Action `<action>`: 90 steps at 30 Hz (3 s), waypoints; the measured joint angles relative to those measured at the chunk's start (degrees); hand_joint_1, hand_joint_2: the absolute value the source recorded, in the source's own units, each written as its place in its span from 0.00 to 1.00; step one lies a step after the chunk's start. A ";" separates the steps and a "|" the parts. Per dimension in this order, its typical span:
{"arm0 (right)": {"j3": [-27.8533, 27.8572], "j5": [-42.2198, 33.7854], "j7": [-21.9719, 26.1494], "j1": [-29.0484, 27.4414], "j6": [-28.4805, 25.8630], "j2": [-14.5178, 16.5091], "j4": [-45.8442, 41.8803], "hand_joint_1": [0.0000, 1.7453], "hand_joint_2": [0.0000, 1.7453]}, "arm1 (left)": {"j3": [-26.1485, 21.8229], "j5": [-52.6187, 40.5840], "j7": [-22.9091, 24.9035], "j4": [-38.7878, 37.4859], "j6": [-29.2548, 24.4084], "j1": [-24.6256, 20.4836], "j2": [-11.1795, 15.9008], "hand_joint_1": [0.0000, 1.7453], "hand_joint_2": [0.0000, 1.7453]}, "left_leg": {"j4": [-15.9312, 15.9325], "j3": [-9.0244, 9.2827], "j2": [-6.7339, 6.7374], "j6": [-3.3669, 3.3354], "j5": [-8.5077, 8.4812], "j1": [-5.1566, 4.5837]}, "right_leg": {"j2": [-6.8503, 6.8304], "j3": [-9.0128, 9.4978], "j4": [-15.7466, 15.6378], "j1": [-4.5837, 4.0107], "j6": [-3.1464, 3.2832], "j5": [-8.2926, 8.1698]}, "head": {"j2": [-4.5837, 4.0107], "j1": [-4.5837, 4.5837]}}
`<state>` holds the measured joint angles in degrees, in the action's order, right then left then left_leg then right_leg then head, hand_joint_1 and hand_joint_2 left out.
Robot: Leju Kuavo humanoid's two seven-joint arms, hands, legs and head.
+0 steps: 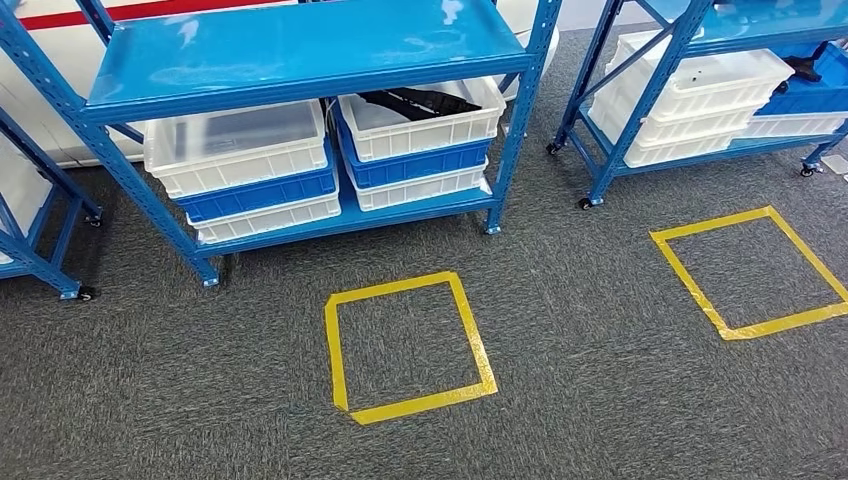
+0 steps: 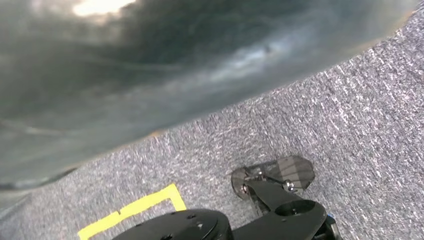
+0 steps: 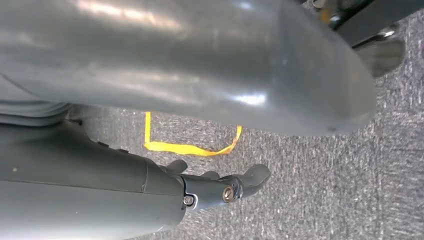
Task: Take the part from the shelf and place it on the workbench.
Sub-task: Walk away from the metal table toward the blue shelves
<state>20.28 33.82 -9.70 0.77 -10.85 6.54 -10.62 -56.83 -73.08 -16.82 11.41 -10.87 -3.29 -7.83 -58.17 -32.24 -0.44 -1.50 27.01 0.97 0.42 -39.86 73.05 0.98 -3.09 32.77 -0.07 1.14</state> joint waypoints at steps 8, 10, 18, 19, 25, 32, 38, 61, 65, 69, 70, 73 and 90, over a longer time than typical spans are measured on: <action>0.01 -0.02 0.68 -0.02 0.05 -0.22 0.00 0.00 0.00 | -0.04 0.02 -0.26 0.01 -0.17 0.01 -0.10 0.00 0.00 | -0.25 1.83 0.01 2.21 2.28 -0.18 | -0.37 6.17 -14.67 0.25 1.02 -7.07 | 0.01 0.02; 0.01 -0.03 0.68 -0.07 0.05 -0.26 0.00 0.00 0.00 | -0.04 0.02 -0.27 0.01 -0.24 0.00 -0.10 0.00 0.00 | -3.97 0.47 0.14 2.62 4.34 0.04 | -0.35 6.81 -14.80 0.54 1.93 -6.74 | 0.00 0.15; 0.01 0.07 0.66 -0.11 0.05 -0.18 0.01 0.00 0.00 | -0.08 0.03 -0.25 -0.01 -0.28 0.17 -0.10 0.00 0.00 | -6.12 -3.73 0.23 2.20 0.17 0.00 | 0.13 9.85 -14.76 -0.03 2.46 -4.26 | -0.01 0.26; 0.01 0.09 0.66 -0.06 0.05 -0.14 0.02 0.00 0.00 | -0.08 0.03 -0.25 -0.01 -0.30 0.14 -0.09 0.00 0.00 | -3.40 -2.62 0.22 2.01 -0.89 -0.12 | 0.20 9.99 -14.74 -0.15 2.16 -3.91 | -0.01 0.27; 0.01 0.10 0.66 0.17 -0.03 -0.15 -0.02 0.00 0.00 | -0.10 0.06 -0.22 -0.01 -0.56 0.12 -0.10 0.00 0.00 | -0.54 -1.05 0.04 0.37 -0.72 -0.23 | 0.03 9.21 -12.35 -0.22 0.61 -2.04 | 0.00 0.20; 0.02 0.10 0.66 -0.08 -0.04 -0.28 -0.02 0.00 0.00 | -0.11 0.06 -0.22 -0.01 -0.58 0.10 -0.31 0.00 0.00 | -0.33 1.01 -0.21 -0.08 0.99 -0.14 | -0.14 1.06 -4.68 0.07 -1.24 -3.24 | -0.01 -0.19; 0.01 0.10 0.66 0.06 -0.04 -0.24 0.00 0.00 0.00 | -0.09 0.06 -0.22 0.01 -0.59 -0.01 -0.37 0.00 0.00 | -0.09 2.57 -0.33 1.66 2.84 -0.56 | -0.41 5.74 -14.65 -0.15 0.87 -7.54 | -0.01 -0.30; 0.03 0.38 1.91 0.11 0.40 0.03 0.03 0.00 0.00 | -0.48 0.51 -0.75 -0.05 -0.78 -0.02 -0.38 0.00 0.00 | -1.13 0.09 -0.24 -1.00 1.07 -0.61 | -0.05 0.25 0.89 -0.15 -0.02 1.22 | 0.00 -0.28; 0.03 0.35 2.05 -0.02 0.62 0.02 0.03 0.00 0.00 | -0.75 0.54 -0.79 -0.06 -0.78 0.01 -0.41 0.00 0.00 | -1.03 2.15 -0.47 -0.31 2.58 -0.70 | -0.24 4.36 -12.30 -0.49 -0.44 -5.87 | 0.01 -0.31; 0.03 0.61 2.03 0.01 0.83 0.09 0.04 0.00 0.00 | -0.90 0.54 -0.78 -0.06 -0.74 -0.07 -0.39 0.00 0.00 | -1.22 3.12 -0.40 1.03 3.06 -0.86 | -0.36 6.22 -14.93 -0.60 1.92 -6.72 | -0.02 -0.28; 0.03 0.69 2.02 -0.09 0.87 0.08 0.04 0.00 0.00 | -0.91 0.54 -0.77 -0.05 -0.72 -0.05 -0.38 0.00 0.00 | -2.14 3.01 -0.29 1.27 3.44 -0.85 | -0.36 6.85 -15.14 -0.34 2.31 -6.76 | -0.01 -0.23; 0.03 0.83 2.02 0.00 0.94 0.03 0.04 0.00 0.00 | -0.92 0.54 -0.73 -0.03 -0.67 -0.10 -0.37 0.00 0.00 | -10.15 -1.21 0.04 1.95 6.91 -0.64 | -0.37 8.54 -15.44 -0.03 3.22 -6.22 | 0.01 0.08; 0.03 1.70 2.53 0.23 0.98 0.11 0.04 0.00 0.00 | -0.96 0.52 -1.13 -0.05 -0.57 -0.05 -0.38 0.00 0.00 | -0.77 -0.19 0.15 -1.11 0.35 -0.57 | -0.14 3.00 0.51 -0.10 0.54 2.55 | -0.01 -0.16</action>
<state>20.31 35.52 -7.17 1.00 -9.87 6.65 -10.58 -57.79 -72.56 -17.96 11.37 -11.44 -3.33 -8.21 -58.94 -32.43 -0.29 -2.61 27.36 0.40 0.28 -36.87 73.56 0.88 -2.55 35.32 -0.08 0.98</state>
